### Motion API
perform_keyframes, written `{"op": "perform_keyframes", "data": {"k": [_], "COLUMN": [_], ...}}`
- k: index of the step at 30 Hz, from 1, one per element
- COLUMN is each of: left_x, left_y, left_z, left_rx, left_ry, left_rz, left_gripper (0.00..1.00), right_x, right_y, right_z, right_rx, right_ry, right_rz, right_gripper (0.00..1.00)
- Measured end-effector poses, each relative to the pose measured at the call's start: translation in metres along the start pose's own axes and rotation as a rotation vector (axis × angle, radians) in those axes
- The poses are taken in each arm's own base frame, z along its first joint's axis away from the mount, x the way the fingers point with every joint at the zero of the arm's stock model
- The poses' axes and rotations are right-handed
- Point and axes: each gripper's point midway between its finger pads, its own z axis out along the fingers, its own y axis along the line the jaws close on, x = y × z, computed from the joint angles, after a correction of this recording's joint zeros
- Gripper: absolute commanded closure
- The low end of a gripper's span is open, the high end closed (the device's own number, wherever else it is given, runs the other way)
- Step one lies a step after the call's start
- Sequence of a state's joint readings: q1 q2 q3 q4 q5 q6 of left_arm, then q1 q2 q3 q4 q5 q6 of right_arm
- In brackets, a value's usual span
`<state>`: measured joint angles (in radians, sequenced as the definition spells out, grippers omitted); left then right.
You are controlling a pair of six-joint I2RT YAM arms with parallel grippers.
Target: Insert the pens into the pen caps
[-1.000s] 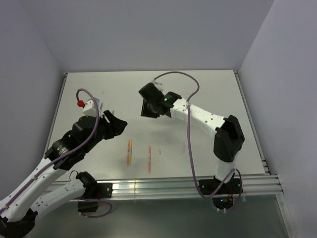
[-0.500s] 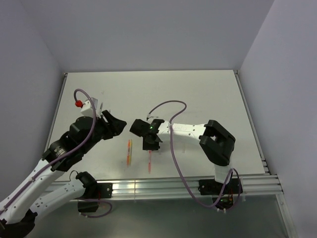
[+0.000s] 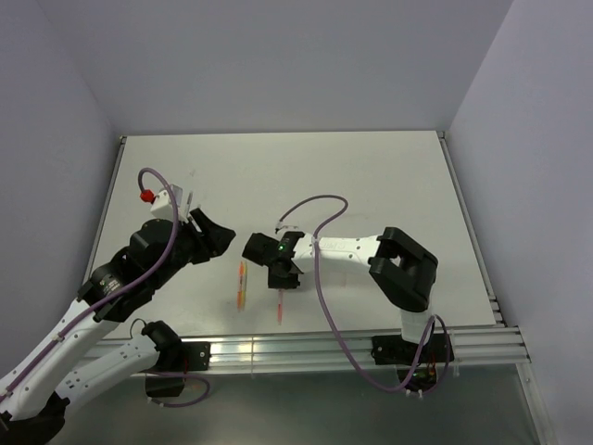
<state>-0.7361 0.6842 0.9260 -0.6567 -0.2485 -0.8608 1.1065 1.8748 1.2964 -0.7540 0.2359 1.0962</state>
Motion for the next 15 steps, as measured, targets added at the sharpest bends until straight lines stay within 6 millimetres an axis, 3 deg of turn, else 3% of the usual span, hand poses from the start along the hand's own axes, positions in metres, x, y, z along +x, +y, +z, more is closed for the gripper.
{"op": "perform_keyframes", "data": {"k": [6,10,12,14,15], "left_x": [0.0,0.0,0.0,0.0,0.001], "left_y": [-0.001,-0.001,-0.001,-0.001,-0.001], "left_z": [0.0,0.0,0.0,0.0,0.0], "left_rx": [0.001,0.001,0.001,0.002,0.003], "left_ry": [0.001,0.001,0.001,0.002,0.004], "left_rz": [-0.01,-0.021,-0.022,-0.024,-0.025], "left_gripper": [0.42,0.42,0.42,0.43,0.43], "right_x": [0.012,0.012,0.011,0.012,0.012], "right_y": [-0.013,-0.01,-0.01,-0.01,-0.011], "right_z": [0.013,0.014,0.015,0.015,0.015], "right_rx": [0.03,0.019,0.018,0.018,0.019], "right_ry": [0.022,0.022,0.021,0.022,0.022], "right_rz": [-0.003,-0.005,-0.009,-0.016,-0.018], "right_gripper": [0.69,0.71,0.8,1.0,1.0]}}
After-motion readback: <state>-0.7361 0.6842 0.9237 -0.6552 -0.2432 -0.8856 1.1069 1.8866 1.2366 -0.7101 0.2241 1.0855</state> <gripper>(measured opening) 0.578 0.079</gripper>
